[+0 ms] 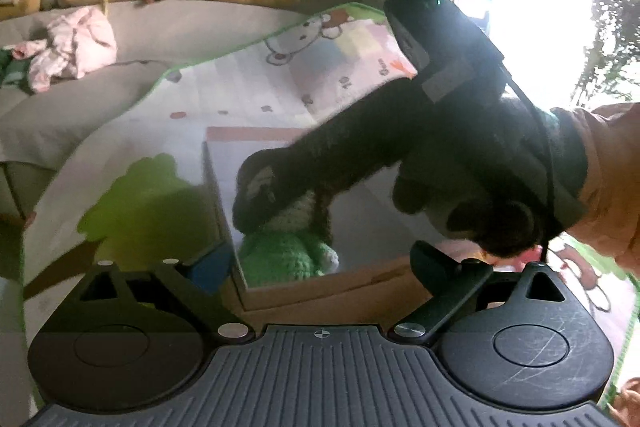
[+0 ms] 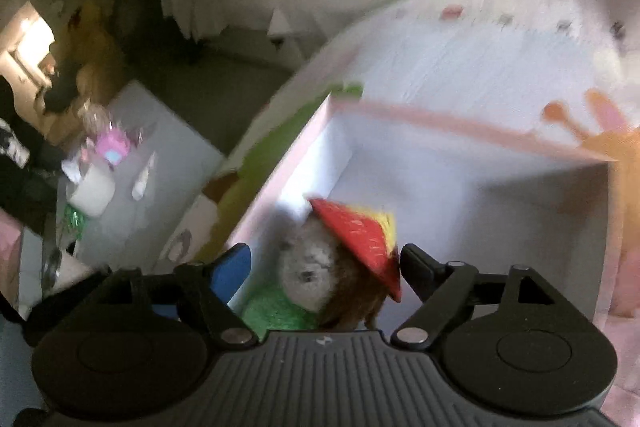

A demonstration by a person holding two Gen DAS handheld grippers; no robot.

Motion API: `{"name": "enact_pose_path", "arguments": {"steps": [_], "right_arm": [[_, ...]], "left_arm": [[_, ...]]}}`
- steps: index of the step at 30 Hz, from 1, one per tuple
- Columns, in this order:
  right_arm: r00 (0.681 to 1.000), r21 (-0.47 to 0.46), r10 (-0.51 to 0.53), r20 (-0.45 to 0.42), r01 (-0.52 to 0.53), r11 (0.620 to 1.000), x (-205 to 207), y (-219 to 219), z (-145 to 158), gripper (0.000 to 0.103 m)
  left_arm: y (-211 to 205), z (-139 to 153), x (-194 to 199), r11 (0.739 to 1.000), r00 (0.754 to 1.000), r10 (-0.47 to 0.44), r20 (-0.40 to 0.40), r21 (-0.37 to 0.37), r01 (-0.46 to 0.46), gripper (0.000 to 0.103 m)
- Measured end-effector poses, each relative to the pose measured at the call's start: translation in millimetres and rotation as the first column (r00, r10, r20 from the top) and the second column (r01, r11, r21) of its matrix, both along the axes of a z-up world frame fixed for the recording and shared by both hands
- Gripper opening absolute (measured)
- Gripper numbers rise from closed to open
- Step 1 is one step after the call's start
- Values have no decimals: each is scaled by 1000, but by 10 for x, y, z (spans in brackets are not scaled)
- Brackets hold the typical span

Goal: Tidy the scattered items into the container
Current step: 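Carry the crocheted doll into the pink box and open the right tool, then move the right tool back over the toys toward the orange cup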

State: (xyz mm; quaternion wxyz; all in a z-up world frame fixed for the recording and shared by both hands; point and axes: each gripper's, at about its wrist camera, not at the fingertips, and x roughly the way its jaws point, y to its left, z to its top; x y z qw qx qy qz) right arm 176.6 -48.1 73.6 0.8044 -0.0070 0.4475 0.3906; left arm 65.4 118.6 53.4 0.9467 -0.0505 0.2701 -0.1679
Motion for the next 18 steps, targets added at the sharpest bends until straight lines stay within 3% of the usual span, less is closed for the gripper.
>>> {"name": "enact_pose_path", "arguments": {"steps": [4, 7, 10, 13, 18], "right_arm": [[975, 25, -52, 217, 47, 999, -490, -524, 416, 85], [939, -24, -61, 340, 73, 997, -1018, -952, 437, 85], [935, -63, -64, 350, 92, 994, -1494, -1325, 220, 85], [936, -99, -112, 333, 153, 983, -1784, -1637, -80, 85], [919, -93, -266, 290, 304, 948, -1934, -2021, -371, 76]], "left_arm": [[-195, 18, -130, 998, 1000, 16, 0, 64, -16, 98], [-348, 121, -315, 990, 998, 42, 49, 129, -49, 98], [-524, 207, -513, 991, 997, 16, 76, 134, -26, 98], [-795, 208, -684, 983, 995, -36, 90, 184, 19, 98], [-1260, 20, -683, 965, 995, -103, -16, 239, 104, 98]]}}
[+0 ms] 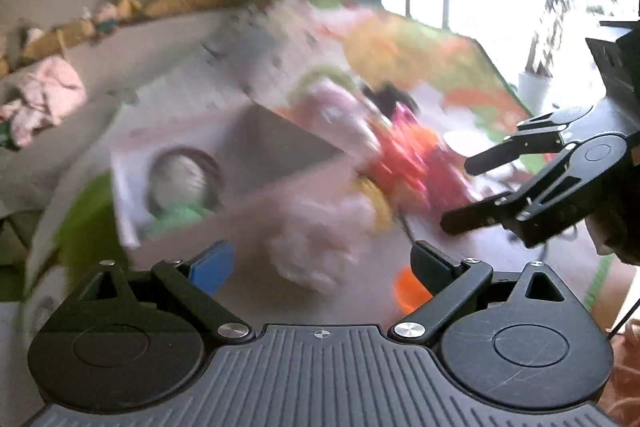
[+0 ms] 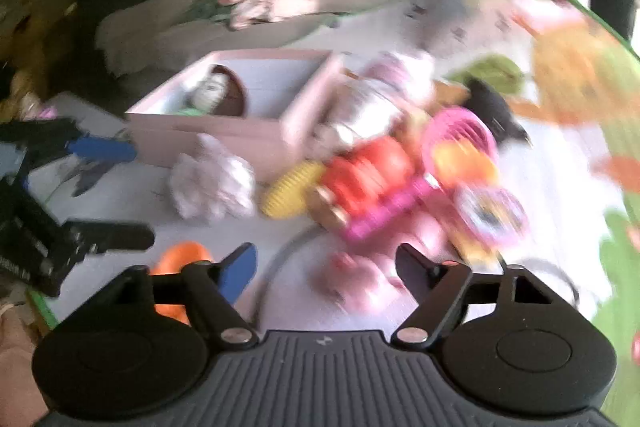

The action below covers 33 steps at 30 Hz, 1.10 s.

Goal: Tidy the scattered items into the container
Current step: 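Move the right tool back over the toys toward the orange cup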

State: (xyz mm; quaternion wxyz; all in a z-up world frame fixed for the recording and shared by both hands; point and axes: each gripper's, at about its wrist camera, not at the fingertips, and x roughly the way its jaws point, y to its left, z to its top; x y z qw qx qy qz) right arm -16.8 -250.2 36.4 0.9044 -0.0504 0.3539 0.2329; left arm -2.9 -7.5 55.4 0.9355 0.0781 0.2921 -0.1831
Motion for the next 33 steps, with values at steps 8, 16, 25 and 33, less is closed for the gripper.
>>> {"name": "enact_pose_path", "arguments": {"steps": [8, 16, 25, 33], "right_arm": [[996, 0, -84, 4, 84, 996, 0, -203, -218, 40], [998, 57, 27, -60, -24, 998, -262, -16, -185, 40], [995, 95, 91, -31, -88, 992, -527, 41, -24, 50], [999, 116, 49, -7, -48, 992, -429, 43, 36, 55]], "left_arm": [[-376, -175, -38, 997, 996, -60, -63, 49, 63, 98], [-321, -184, -135, 997, 996, -39, -76, 69, 45, 98], [-314, -314, -184, 995, 991, -60, -118, 71, 69, 98], [-247, -196, 138, 996, 997, 68, -48, 54, -65, 98]]}}
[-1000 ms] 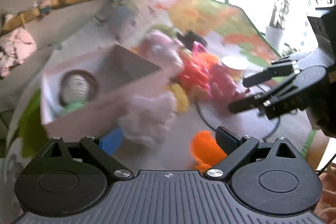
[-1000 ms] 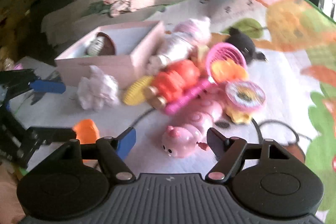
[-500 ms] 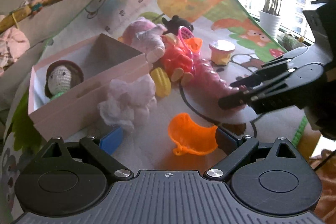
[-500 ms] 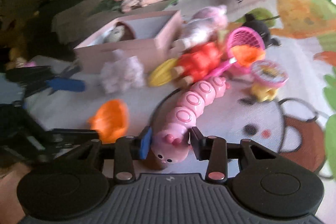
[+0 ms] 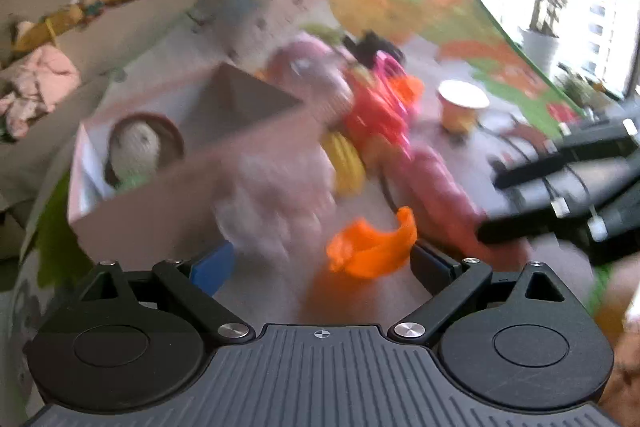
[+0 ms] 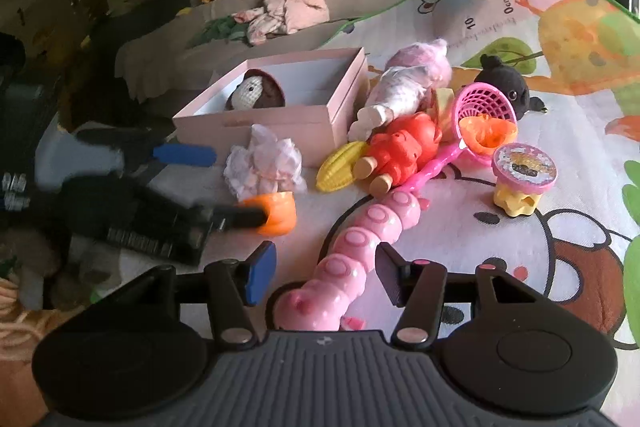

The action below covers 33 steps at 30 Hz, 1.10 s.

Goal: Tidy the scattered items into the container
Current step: 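Move the right tool back over the toys toward the orange cup, then grasp the orange plastic cup with the right tool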

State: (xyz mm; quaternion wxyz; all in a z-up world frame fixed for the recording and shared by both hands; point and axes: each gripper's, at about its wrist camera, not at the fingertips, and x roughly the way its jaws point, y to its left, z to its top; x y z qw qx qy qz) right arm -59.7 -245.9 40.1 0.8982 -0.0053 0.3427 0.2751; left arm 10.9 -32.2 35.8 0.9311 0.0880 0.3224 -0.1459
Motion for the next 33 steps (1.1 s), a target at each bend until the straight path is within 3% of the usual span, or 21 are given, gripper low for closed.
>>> {"name": "enact_pose_path", "arguments": {"steps": [2, 6, 7, 8, 13, 14, 19, 21, 23, 28, 30, 32, 33], "right_arm": [[1000, -24, 13, 19, -13, 1000, -33, 35, -13, 55], [998, -79, 54, 42, -51, 996, -84, 128, -48, 55], [997, -80, 62, 41, -58, 995, -88, 147, -52, 55], [997, -79, 66, 41, -62, 995, -90, 167, -53, 55], [994, -96, 96, 53, -91, 991, -94, 306, -57, 55], [993, -100, 106, 58, -100, 990, -97, 342, -55, 55], [986, -109, 155, 63, -147, 983, -96, 544, -64, 55], [984, -124, 169, 64, -160, 979, -88, 625, -77, 55], [982, -134, 178, 63, -168, 977, -65, 703, -89, 55], [987, -161, 145, 73, -132, 978, 150, 906, -145, 56], [989, -157, 137, 54, -127, 979, 271, 953, -194, 56], [991, -170, 131, 34, -123, 978, 358, 987, -245, 38], [991, -167, 129, 15, -125, 978, 380, 982, -263, 37]], "left_arm": [[48, 48, 135, 999, 1000, 25, 3, -41, -25, 98], [72, 19, 301, 998, 999, 48, -2, -44, -48, 97], [78, -4, 307, 998, 999, 35, -12, -59, -36, 90], [88, -26, 300, 996, 1000, 18, -25, -82, -20, 73], [189, -26, 136, 989, 999, 8, -47, -147, -15, 35], [229, -2, 85, 987, 999, 7, -53, -160, -15, 33], [429, 34, -256, 971, 991, -49, -121, -238, 19, 33], [479, 4, -384, 967, 987, -69, -142, -252, 31, 38], [504, -30, -467, 973, 988, -57, -146, -232, 22, 50], [556, -36, -449, 979, 992, 12, -125, -200, -37, 59], [565, -5, -431, 983, 995, 36, -97, -175, -52, 69], [572, 18, -434, 988, 996, 58, -69, -136, -67, 73], [590, 25, -436, 989, 996, 60, -66, -132, -68, 75]]}}
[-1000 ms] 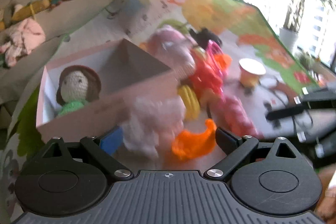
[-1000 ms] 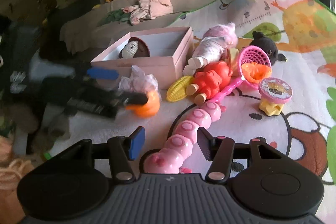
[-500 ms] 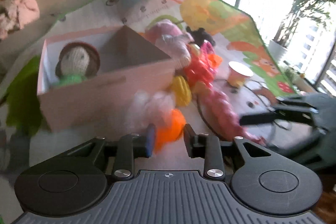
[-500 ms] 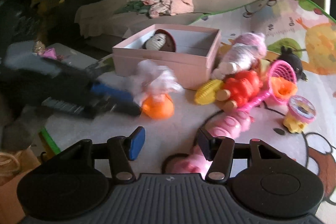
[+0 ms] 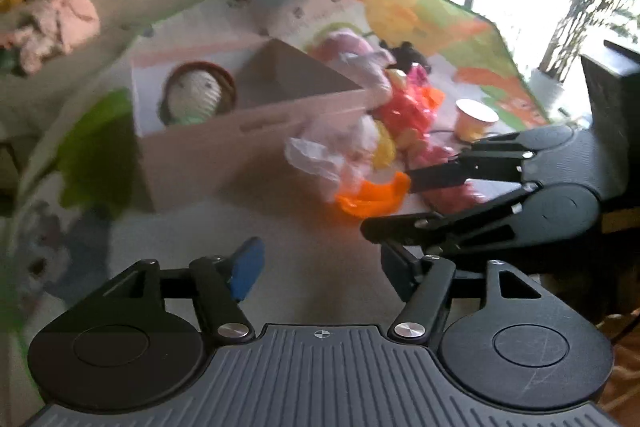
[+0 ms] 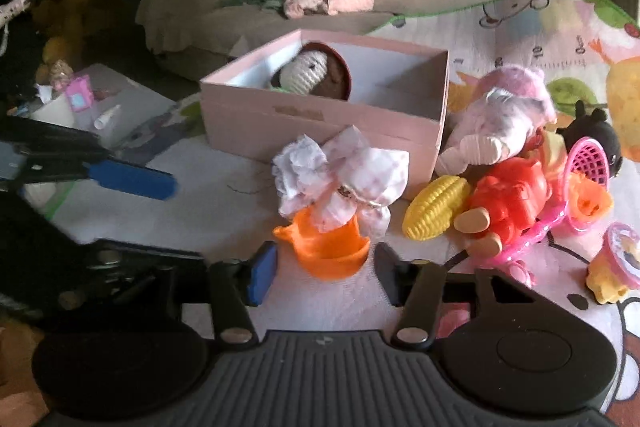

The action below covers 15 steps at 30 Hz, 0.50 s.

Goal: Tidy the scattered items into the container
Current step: 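Grasp the orange plastic cup with the right tool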

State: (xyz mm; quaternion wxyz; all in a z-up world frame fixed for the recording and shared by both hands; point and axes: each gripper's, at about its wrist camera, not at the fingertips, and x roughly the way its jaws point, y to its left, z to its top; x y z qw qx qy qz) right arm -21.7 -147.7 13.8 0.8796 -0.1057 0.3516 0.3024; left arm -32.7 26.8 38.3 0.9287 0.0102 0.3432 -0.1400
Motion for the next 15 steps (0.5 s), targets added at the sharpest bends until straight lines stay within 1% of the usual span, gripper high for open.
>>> {"name": "enact_pose_path", "arguments": {"steps": [1, 4, 6, 7, 9, 12, 15], "right_arm": [[1000, 3, 3, -5, -3, 1000, -7, -14, -7, 37], [1000, -15, 27, -6, -27, 1000, -135, -122, -26, 36], [1000, -37, 26, 11, -25, 999, -253, -231, -29, 36], [1000, -48, 19, 20, -18, 999, -310, -307, -25, 36], [998, -62, 1, 64, 3, 998, -432, -481, 16, 36], [996, -61, -60, 61, 64, 996, -484, -714, 42, 36], [994, -54, -93, 62, 97, 994, -510, -867, 26, 36]], "left_arm": [[23, 8, 1, 1000, 1000, 2, -2, -5, -2, 79], [30, 40, 29, 1000, 1000, 12, 5, 4, -12, 80], [-8, 62, 76, 1000, 1000, 11, 14, 8, -11, 82], [-39, 67, 105, 1000, 1000, 7, 18, 11, -7, 83], [-120, 76, 171, 1000, 1000, -5, 28, 20, 4, 84], [-258, 62, 279, 999, 999, -30, 31, 31, 29, 85], [-431, -2, 436, 998, 999, -43, 24, 56, 42, 85]]}}
